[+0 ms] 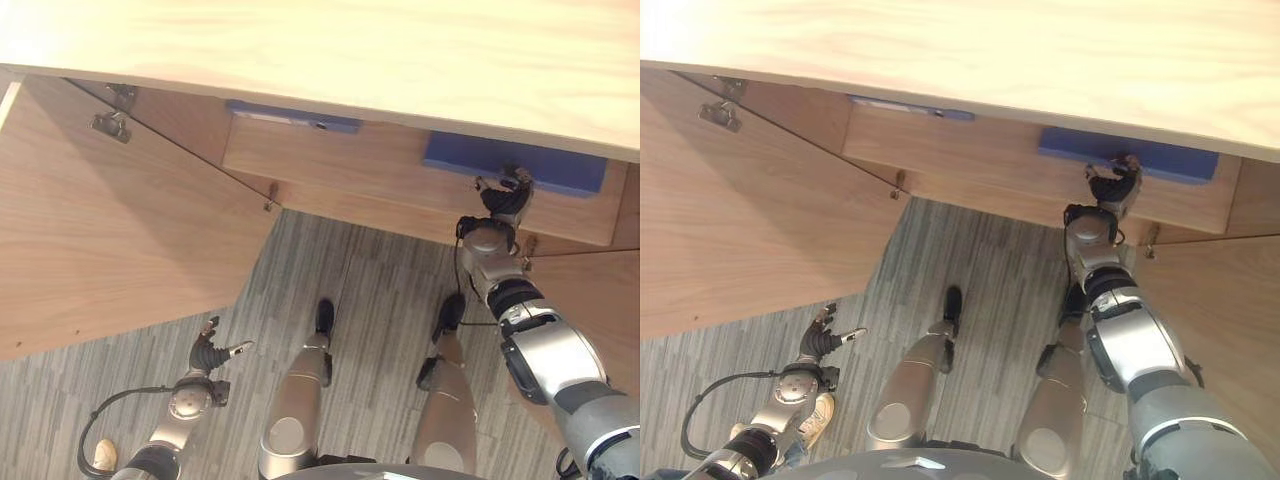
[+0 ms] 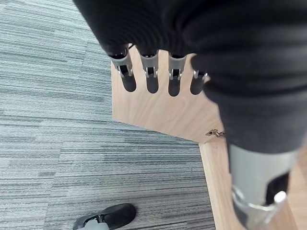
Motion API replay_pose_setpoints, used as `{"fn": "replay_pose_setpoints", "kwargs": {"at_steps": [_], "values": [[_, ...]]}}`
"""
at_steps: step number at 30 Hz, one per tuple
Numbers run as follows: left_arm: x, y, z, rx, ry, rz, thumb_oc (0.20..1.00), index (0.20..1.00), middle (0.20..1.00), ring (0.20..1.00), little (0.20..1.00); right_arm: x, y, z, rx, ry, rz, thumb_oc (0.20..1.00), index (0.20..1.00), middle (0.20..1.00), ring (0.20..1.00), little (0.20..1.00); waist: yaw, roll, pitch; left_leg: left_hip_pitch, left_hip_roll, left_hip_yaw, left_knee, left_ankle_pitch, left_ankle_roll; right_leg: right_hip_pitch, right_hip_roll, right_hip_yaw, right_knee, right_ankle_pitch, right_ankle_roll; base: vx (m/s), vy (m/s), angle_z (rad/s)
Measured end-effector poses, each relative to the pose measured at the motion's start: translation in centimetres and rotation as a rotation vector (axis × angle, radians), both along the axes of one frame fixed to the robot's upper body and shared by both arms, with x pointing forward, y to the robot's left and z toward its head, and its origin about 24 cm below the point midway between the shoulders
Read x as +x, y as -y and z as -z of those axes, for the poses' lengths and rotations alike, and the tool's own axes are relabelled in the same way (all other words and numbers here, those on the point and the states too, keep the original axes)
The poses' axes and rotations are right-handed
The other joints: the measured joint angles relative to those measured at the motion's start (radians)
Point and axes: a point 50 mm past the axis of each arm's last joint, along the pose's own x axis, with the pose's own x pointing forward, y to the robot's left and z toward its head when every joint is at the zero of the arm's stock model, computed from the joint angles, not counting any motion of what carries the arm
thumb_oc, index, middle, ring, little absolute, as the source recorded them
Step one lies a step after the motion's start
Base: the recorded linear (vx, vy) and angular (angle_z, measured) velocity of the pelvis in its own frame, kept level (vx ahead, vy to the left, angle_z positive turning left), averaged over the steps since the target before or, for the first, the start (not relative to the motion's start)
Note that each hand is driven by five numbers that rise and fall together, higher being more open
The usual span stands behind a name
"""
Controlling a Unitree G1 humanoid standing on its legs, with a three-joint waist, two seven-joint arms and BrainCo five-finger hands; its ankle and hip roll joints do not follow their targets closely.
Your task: Put the empty folder in the office cabinet
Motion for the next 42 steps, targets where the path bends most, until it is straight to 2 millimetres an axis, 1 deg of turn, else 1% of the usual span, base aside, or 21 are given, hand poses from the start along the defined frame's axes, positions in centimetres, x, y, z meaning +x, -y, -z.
{"fn": "replay_pose_setpoints", "kwargs": {"at_steps": [2, 3, 4, 5, 8, 17, 18, 20, 21, 22, 23, 26, 29, 31, 33, 34, 36, 38, 40, 41, 42], "values": [[0.0, 0.6, 0.1, -0.018, 0.001, 0.0, 1.0, 1.0, 1.0, 1.0, 1.0, -0.2, 0.1, 1.3, 0.002, -0.06, 0.02, 0.2, 0.2, 0.2, 0.2, 0.2, -0.005, 0.0, 0.001, -0.001, 0.0, 0.001, -0.007, 0.005, 0.0, -0.002, 0.0, 0.0, -0.004, 0.001, 0.001, 0.0, 0.0, 0.0], [0.0, 0.6, 0.1, -0.018, 0.001, 0.0, 1.0, 1.0, 1.0, 1.0, 1.0, -0.2, 0.1, 1.3, 0.002, -0.06, 0.02, 0.2, 0.2, 0.2, 0.2, 0.2, -0.005, 0.0, 0.001, -0.001, 0.0, 0.001, -0.007, 0.005, 0.0, -0.002, 0.0, 0.0, -0.004, 0.001, 0.001, 0.0, 0.0, 0.0], [0.0, 0.9, 0.2, -0.025, -0.001, 0.003, 1.0, 1.0, 1.0, 1.0, 1.0, -0.5, 0.1, 2.3, 0.003, -0.102, 0.032, 0.2, 0.2, 0.2, 0.2, 0.2, -0.005, 0.0, 0.004, -0.001, 0.0, 0.001, -0.009, 0.005, -0.001, -0.002, 0.001, 0.0, -0.007, 0.002, 0.003, 0.0, 0.0, 0.0], [0.0, 0.9, 0.2, -0.026, 0.0, 0.004, 1.0, 1.0, 1.0, 1.0, 1.0, -0.6, 0.0, 2.6, 0.006, -0.111, 0.029, 0.2, 0.2, 0.2, 0.2, 0.2, -0.006, 0.0, 0.014, 0.0, 0.0, 0.001, -0.009, 0.005, -0.001, -0.002, 0.001, 0.001, -0.007, 0.003, 0.003, 0.0, 0.0, 0.0], [0.1, 0.9, 0.2, -0.026, 0.002, 0.003, 1.0, 1.0, 1.0, 1.0, 1.0, -0.5, -0.4, 2.6, 0.005, -0.114, 0.018, 0.2, 0.2, 0.2, 0.2, 0.2, -0.003, 0.001, 0.035, -0.002, 0.0, 0.003, -0.007, 0.007, -0.001, -0.003, 0.001, 0.002, -0.007, 0.006, 0.0, 0.0, 0.0, 0.0], [0.2, 0.9, 0.0, -0.038, 0.012, -0.008, 1.0, 1.0, 1.0, 1.0, 1.0, -0.3, -0.5, 2.3, -0.001, -0.105, 0.012, 0.2, 0.2, 0.2, 0.2, 0.2, 0.005, 0.002, 0.037, -0.003, -0.001, 0.005, -0.009, 0.007, -0.001, -0.005, -0.001, 0.002, -0.007, 0.006, 0.0, 0.0, 0.0, 0.0], [0.7, 1.3, -0.7, -0.049, 0.056, 0.003, 1.0, 1.0, 1.0, 1.0, 1.0, 0.1, -0.2, 1.1, -0.04, -0.08, 0.011, 0.2, 0.2, 0.2, 0.2, 0.2, 0.01, 0.014, 0.062, -0.004, -0.003, 0.006, -0.01, 0.009, -0.001, -0.009, -0.002, 0.005, -0.006, 0.006, 0.0, 0.0, 0.0, 0.0], [0.7, 1.2, -0.7, -0.049, 0.059, 0.003, 1.0, 1.0, 1.0, 1.0, 1.0, 0.2, -0.1, 0.7, -0.061, -0.079, 0.007, 0.2, 0.2, 0.2, 0.2, 0.2, 0.012, 0.017, 0.065, -0.003, -0.002, 0.006, -0.017, 0.014, 0.0, -0.012, -0.001, 0.007, -0.007, 0.006, 0.001, 0.0, 0.0, 0.0], [0.8, 1.4, -1.0, -0.056, 0.078, 0.013, 1.0, 1.0, 1.0, 1.0, 1.0, 0.3, 0.5, 0.3, -0.142, -0.082, 0.0, 0.2, 0.2, 0.2, 0.2, 0.2, 0.016, 0.021, 0.067, -0.004, -0.002, 0.007, -0.027, 0.021, 0.001, -0.019, -0.003, 0.01, -0.008, 0.006, 0.003, 0.0, 0.0, 0.0], [0.9, 1.5, -1.3, -0.062, 0.095, 0.016, 1.0, 1.0, 1.0, 1.0, 1.0, 0.4, 1.1, -0.7, -0.242, -0.072, -0.01, 0.2, 0.2, 0.2, 0.2, 0.2, 0.015, 0.027, 0.071, -0.007, -0.005, 0.008, -0.042, 0.027, 0.0, -0.028, -0.005, 0.012, -0.008, 0.004, 0.006, 0.01, -0.006, 0.03], [0.9, 1.5, -1.3, -0.062, 0.095, 0.016, 1.0, 1.0, 1.0, 1.0, 1.0, 0.4, 1.1, -0.7, -0.242, -0.072, -0.01, 0.2, 0.2, 0.2, 0.2, 0.2, 0.015, 0.027, 0.071, -0.007, -0.005, 0.008, -0.042, 0.027, 0.0, -0.028, -0.005, 0.012, -0.008, 0.004, 0.006, 0.01, -0.009, 0.03], [1.0, 1.8, -1.6, -0.076, 0.11, 0.03, 1.0, 1.0, 1.0, 1.0, 1.0, 1.1, 2.0, -3.1, -0.342, -0.051, -0.006, 0.2, 0.2, 0.2, 0.2, 0.2, 0.016, 0.042, 0.078, -0.014, -0.001, 0.007, -0.07, 0.048, -0.005, -0.046, 0.001, 0.013, -0.011, 0.01, 0.006, 0.01, -0.005, 0.0], [1.2, 2.3, -2.3, -0.102, 0.144, 0.059, 1.0, 1.0, 1.0, 1.0, 1.0, 1.4, 3.9, -5.6, -0.415, -0.045, 0.038, 0.2, 0.2, 0.2, 0.2, 0.2, 0.025, 0.056, 0.083, -0.007, -0.001, 0.008, -0.112, 0.074, -0.005, -0.058, 0.001, 0.015, -0.018, 0.017, 0.008, 0.04, -0.017, -0.01], [1.0, 2.4, -2.2, -0.107, 0.14, 0.064, 1.0, 1.0, 1.0, 1.0, 1.0, 1.3, 4.7, -6.2, -0.439, -0.046, 0.061, 0.2, 0.2, 0.2, 0.2, 0.2, 0.036, 0.057, 0.083, 0.0, 0.001, 0.013, -0.132, 0.083, -0.006, -0.063, 0.005, 0.016, -0.022, 0.023, 0.003, 0.04, -0.01, -0.07], [0.9, 2.5, -2.2, -0.112, 0.139, 0.067, 1.0, 1.0, 1.0, 1.0, 1.0, 1.2, 5.1, -6.4, -0.459, -0.053, 0.071, 0.2, 0.2, 0.2, 0.2, 0.2, 0.039, 0.057, 0.083, 0.001, 0.002, 0.014, -0.137, 0.088, -0.007, -0.063, 0.007, 0.016, -0.025, 0.026, 0.006, 0.01, -0.007, -0.02], [0.6, 2.5, -2.1, -0.119, 0.132, 0.072, 1.0, 1.0, 1.0, 1.0, 1.0, 1.1, 5.6, -6.7, -0.494, -0.058, 0.08, 0.2, 0.2, 0.2, 0.2, 0.2, 0.04, 0.058, 0.082, 0.002, 0.002, 0.014, -0.144, 0.092, -0.007, -0.063, 0.008, 0.016, -0.028, 0.032, 0.003, 0.06, -0.026, -0.01], [0.6, 2.4, -2.1, -0.134, 0.127, 0.063, 1.0, 1.0, 1.0, 1.0, 1.0, 1.1, 5.8, -7.0, -0.545, -0.065, 0.082, 0.2, 0.2, 0.2, 0.2, 0.2, 0.041, 0.059, 0.082, 0.003, 0.004, 0.015, -0.149, 0.093, -0.007, -0.064, 0.009, 0.016, -0.031, 0.033, 0.004, 0.06, -0.024, -0.01], [0.5, 2.0, -2.4, -0.145, 0.143, 0.047, 1.0, 1.0, 1.0, 1.0, 1.0, 1.0, 6.4, -7.4, -0.648, -0.089, 0.084, 0.2, 0.2, 0.2, 0.2, 0.2, 0.041, 0.061, 0.08, 0.005, 0.008, 0.015, -0.164, 0.101, -0.009, -0.068, 0.012, 0.015, -0.033, 0.033, 0.004, 0.02, -0.007, -0.01], [0.4, 1.7, -2.6, -0.149, 0.146, 0.038, 1.0, 1.0, 1.0, 1.0, 1.0, 1.0, 6.6, -7.8, -0.693, -0.096, 0.089, 0.2, 0.2, 0.2, 0.2, 0.2, 0.043, 0.063, 0.079, 0.004, 0.011, 0.016, -0.168, 0.102, -0.009, -0.074, 0.016, 0.015, -0.033, 0.034, 0.002, 0.05, -0.021, -0.06], [0.2, 1.5, -2.3, -0.15, 0.136, 0.029, 1.0, 1.0, 1.0, 1.0, 1.0, 1.0, 6.6, -8.1, -0.745, -0.1, 0.086, 0.2, 0.2, 0.2, 0.2, 0.2, 0.044, 0.067, 0.076, 0.003, 0.014, 0.017, -0.177, 0.103, -0.011, -0.079, 0.019, 0.016, -0.033, 0.033, 0.001, 0.03, -0.015, -0.07], [-0.2, 1.3, -1.7, -0.147, 0.114, 0.009, 1.0, 1.0, 1.0, 1.0, 1.0, 1.1, 6.5, -8.4, -0.762, -0.096, 0.081, 0.2, 0.2, 0.2, 0.2, 0.2, 0.04, 0.071, 0.074, 0.003, 0.016, 0.017, -0.185, 0.104, -0.012, -0.082, 0.022, 0.016, -0.034, 0.033, 0.0, 0.05, -0.021, -0.08]]}}
